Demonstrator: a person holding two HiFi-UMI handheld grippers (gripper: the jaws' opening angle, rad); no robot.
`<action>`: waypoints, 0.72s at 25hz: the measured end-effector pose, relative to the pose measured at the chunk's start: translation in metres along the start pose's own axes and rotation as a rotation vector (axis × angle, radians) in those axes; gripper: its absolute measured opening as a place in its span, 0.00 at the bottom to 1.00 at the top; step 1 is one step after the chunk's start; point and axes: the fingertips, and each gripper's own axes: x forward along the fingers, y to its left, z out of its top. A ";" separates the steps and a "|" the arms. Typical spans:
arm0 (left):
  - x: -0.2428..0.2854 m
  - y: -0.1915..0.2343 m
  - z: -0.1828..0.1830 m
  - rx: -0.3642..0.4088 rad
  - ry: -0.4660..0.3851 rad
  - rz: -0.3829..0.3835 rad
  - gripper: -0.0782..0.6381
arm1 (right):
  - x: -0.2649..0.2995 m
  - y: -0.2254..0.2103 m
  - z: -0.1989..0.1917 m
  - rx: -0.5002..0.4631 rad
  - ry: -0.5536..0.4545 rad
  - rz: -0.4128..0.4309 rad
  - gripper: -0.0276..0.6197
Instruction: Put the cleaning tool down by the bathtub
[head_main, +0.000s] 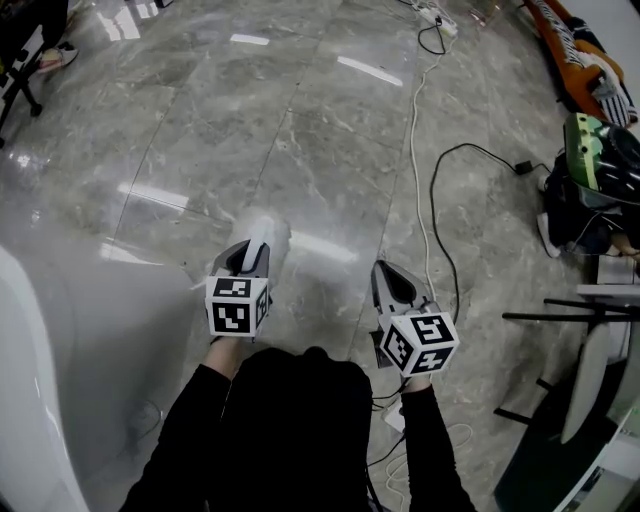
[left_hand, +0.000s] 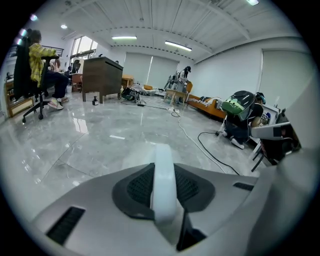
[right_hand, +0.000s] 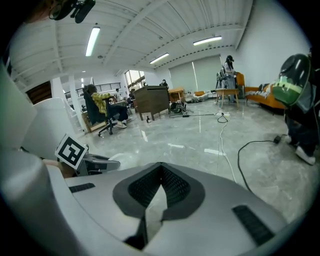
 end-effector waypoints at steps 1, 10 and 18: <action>0.003 0.001 -0.002 -0.004 -0.001 0.000 0.25 | 0.003 -0.001 -0.002 -0.003 0.000 0.000 0.04; 0.028 0.019 -0.031 -0.005 0.001 0.008 0.25 | 0.033 0.001 -0.030 -0.023 0.012 0.026 0.04; 0.047 0.031 -0.055 -0.017 0.019 0.018 0.25 | 0.051 -0.001 -0.054 -0.042 0.049 0.041 0.04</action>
